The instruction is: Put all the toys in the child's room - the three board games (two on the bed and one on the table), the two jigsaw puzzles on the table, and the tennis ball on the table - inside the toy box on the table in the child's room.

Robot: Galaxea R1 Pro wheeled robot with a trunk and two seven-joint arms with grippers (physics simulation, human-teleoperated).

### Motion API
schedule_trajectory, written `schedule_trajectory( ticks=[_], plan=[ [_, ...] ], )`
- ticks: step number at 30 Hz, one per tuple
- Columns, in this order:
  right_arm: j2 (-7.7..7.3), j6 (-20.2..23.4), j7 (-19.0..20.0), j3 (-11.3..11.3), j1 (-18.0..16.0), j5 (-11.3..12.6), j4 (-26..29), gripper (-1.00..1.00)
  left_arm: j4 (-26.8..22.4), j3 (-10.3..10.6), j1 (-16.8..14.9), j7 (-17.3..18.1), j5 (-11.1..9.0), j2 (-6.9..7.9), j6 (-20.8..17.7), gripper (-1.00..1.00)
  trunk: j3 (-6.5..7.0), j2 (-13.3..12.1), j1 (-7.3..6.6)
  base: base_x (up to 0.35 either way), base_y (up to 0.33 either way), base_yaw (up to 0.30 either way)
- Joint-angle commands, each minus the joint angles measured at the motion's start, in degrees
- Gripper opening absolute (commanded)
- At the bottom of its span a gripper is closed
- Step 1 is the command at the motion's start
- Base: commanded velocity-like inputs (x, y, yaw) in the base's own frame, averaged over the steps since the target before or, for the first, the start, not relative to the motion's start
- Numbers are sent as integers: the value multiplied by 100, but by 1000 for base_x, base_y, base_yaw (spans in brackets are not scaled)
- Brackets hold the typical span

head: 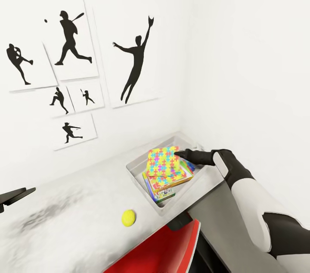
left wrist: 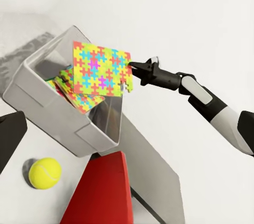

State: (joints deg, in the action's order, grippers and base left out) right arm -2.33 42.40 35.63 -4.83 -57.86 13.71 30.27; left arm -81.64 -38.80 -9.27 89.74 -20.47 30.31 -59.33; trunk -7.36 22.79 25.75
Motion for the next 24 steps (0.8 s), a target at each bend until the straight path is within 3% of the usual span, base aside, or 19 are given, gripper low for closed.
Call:
schedule_trajectory(
  ticks=[1,24],
  plan=[
    [6,32,13,11,-6,0,-1,100,-1,-2,-5,26,8,3,-61,100,-13,13,4,0,0,0],
    [-15,73,30,84,27,6,117,100,-1,1,-5,26,8,1,-61,100,-13,13,4,0,0,0]
  ],
)
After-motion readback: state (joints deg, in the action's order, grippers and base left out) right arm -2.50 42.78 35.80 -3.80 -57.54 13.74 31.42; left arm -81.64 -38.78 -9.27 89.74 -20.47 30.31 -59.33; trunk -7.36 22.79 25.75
